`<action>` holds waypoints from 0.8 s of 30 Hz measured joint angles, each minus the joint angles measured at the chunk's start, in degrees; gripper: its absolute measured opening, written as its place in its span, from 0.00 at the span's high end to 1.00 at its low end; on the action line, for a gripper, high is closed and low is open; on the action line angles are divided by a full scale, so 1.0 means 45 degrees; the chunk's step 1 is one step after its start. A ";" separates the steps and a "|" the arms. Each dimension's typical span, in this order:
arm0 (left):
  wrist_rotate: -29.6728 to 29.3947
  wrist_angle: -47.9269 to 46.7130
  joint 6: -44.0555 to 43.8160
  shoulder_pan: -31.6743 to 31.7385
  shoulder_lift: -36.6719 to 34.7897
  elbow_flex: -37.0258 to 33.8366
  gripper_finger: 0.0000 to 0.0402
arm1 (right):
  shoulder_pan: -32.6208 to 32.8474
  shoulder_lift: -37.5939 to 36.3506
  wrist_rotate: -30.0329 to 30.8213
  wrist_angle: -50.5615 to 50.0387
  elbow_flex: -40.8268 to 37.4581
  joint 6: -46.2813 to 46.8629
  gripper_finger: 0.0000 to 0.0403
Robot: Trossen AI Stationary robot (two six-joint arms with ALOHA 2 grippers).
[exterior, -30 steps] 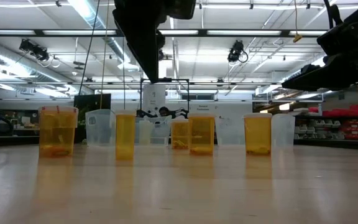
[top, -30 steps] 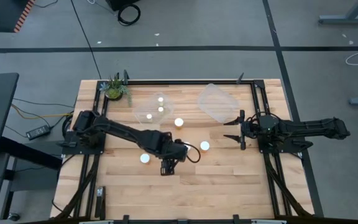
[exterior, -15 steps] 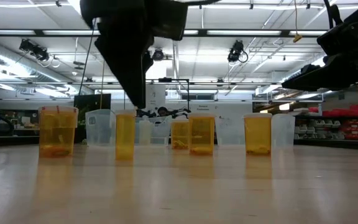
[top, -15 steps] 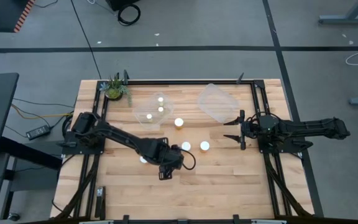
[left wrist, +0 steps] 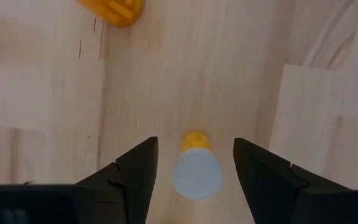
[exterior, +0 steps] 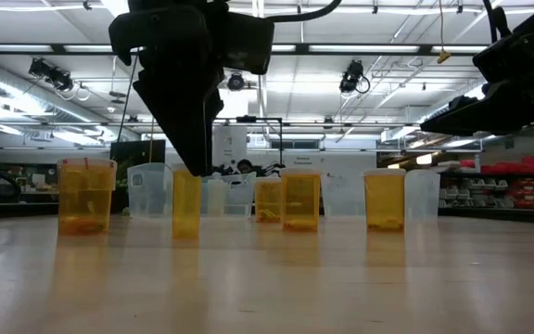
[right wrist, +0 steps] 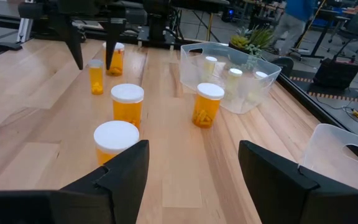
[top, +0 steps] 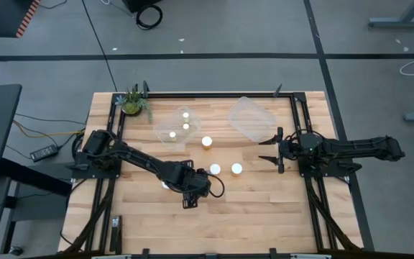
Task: Pick and place medicine bottles into bin by pill shape (circle, oval)
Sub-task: Put the small orange pill bottle into the left transparent bin
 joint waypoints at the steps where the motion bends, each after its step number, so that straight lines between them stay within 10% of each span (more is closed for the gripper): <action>1: -0.0003 0.0001 0.0000 0.0000 0.0000 0.0000 0.46 | 0.0000 -0.0003 0.0000 -0.0001 0.0000 0.0000 0.37; 24: 0.0005 -0.0369 0.0097 -0.0083 0.0000 0.0000 0.53 | 0.0000 -0.0005 -0.0003 -0.0001 0.0000 0.0000 0.37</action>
